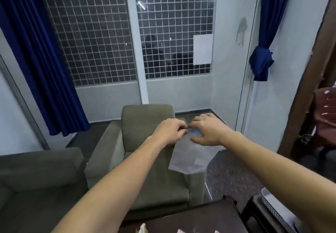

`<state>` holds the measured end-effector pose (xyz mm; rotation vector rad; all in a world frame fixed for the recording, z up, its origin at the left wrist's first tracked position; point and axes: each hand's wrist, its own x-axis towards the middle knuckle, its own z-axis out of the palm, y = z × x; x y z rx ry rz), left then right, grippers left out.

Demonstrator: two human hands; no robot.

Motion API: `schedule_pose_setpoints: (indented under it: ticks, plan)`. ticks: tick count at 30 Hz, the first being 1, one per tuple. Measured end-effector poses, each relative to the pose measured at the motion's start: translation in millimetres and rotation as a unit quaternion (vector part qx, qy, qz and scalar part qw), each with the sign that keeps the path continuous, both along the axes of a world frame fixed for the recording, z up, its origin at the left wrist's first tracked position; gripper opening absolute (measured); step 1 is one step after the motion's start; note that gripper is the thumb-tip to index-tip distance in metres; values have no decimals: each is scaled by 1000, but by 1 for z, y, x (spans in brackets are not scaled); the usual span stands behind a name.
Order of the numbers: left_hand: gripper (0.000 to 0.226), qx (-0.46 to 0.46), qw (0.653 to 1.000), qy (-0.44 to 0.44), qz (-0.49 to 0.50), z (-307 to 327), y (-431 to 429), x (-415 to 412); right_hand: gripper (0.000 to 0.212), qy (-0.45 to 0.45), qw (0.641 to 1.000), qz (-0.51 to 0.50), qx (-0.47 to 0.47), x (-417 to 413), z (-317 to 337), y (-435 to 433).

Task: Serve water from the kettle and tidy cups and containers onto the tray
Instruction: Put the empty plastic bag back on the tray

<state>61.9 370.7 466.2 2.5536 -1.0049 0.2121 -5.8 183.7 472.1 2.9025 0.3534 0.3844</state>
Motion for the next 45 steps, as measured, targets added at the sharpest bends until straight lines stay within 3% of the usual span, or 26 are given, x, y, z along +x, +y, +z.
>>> schedule_pose_setpoints:
  ticks: [4, 13, 26, 35, 40, 45]
  plan:
    - [14, 6, 1000, -9, 5, 16, 8, 0, 31, -3, 1000, 12, -5, 7, 17, 23]
    - [17, 8, 1000, -17, 2, 31, 32, 1, 21, 42, 997, -13, 68, 4, 30, 16]
    - [13, -19, 999, -31, -18, 14, 55, 27, 17, 13, 991, -60, 118, -21, 23, -27]
    - [10, -38, 998, 12, -53, -1, -28, 31, 22, 27, 985, -73, 151, -50, 12, -97]
    - [8, -38, 993, 43, -106, -18, -109, 15, 22, 11, 986, -83, 144, -66, 1, -185]
    - [13, -35, 994, 60, -89, -39, -215, -1, 38, 40, 970, -90, 221, -78, -15, -289]
